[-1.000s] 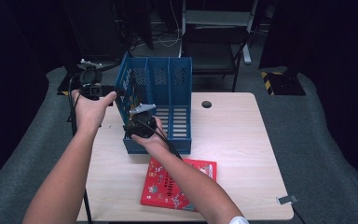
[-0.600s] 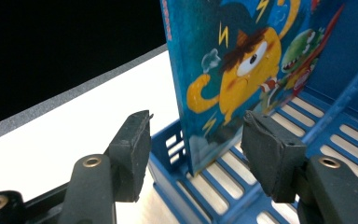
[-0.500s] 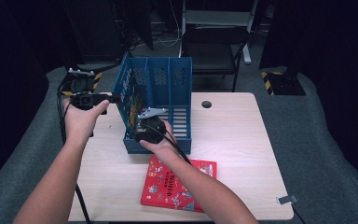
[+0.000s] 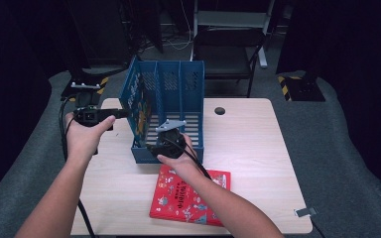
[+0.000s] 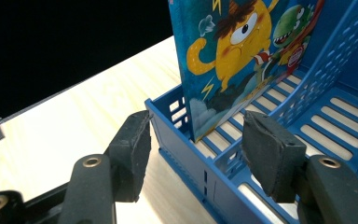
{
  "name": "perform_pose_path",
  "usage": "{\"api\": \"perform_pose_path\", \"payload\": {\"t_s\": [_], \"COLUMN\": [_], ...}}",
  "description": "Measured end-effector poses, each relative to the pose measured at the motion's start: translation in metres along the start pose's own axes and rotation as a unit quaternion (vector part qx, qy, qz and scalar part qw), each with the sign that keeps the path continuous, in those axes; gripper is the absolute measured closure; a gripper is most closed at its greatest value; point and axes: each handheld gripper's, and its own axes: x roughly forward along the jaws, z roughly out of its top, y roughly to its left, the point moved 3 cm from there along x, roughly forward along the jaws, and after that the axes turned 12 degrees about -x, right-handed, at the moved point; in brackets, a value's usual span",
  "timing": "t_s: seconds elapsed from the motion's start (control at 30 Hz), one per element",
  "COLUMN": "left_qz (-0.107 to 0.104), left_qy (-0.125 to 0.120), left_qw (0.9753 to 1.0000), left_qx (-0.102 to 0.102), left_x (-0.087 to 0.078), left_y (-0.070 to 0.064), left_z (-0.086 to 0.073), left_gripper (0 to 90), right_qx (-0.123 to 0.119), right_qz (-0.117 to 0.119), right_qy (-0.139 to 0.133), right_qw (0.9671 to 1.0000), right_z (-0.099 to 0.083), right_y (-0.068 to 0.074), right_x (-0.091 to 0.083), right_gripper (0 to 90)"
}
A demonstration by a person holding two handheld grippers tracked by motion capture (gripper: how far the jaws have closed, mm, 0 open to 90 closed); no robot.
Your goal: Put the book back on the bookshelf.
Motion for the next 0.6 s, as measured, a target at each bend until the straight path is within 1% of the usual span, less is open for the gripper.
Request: {"api": "perform_pose_path", "payload": {"t_s": [0.03,0.07,0.1,0.17,0.2,0.27,0.4,0.43,0.5,0.6], "left_qz": [0.000,0.000,0.001,0.001,-0.002,-0.007,-0.013,-0.016,-0.023,-0.033], "left_qy": [0.001,0.002,0.002,0.001,0.000,-0.001,-0.003,-0.004,-0.004,-0.002], "left_qw": [1.0000,1.0000,1.0000,1.0000,1.0000,0.9999,0.9997,0.9996,0.9994,0.9991], "left_qx": [-0.001,0.004,0.004,0.007,0.006,0.011,0.020,0.022,0.026,0.026], "left_x": [0.000,0.000,0.000,0.000,0.000,-0.001,-0.002,-0.002,-0.002,-0.001], "left_y": [0.001,0.002,0.002,0.003,0.003,0.003,0.001,0.001,0.002,0.002], "left_z": [-0.002,-0.005,-0.007,-0.010,-0.012,-0.016,-0.023,-0.026,-0.031,-0.039], "left_gripper": [48.6,48.6,48.6,48.6,48.6,48.6,47.9,47.8,46.5,46.2], "right_qx": [0.000,0.000,-0.002,-0.001,-0.001,-0.003,-0.006,-0.010,-0.002,0.001], "right_qz": [0.003,0.006,0.009,0.009,0.009,0.008,0.003,0.003,0.009,0.015], "right_qy": [0.001,0.001,0.004,0.004,0.004,0.008,0.008,0.008,0.012,0.017], "right_qw": [1.0000,1.0000,1.0000,1.0000,1.0000,0.9999,0.9999,0.9999,0.9999,0.9997], "right_z": [-0.001,-0.003,-0.005,-0.009,-0.010,-0.014,-0.022,-0.024,-0.028,-0.034], "right_y": [0.000,0.001,0.002,0.003,0.004,0.005,0.007,0.007,0.009,0.010], "right_x": [-0.002,-0.004,-0.006,-0.010,-0.011,-0.016,-0.026,-0.028,-0.032,-0.038], "right_gripper": [41.8,41.6,41.6,41.5,41.4,41.3,40.8,40.7,40.1,39.5]}}
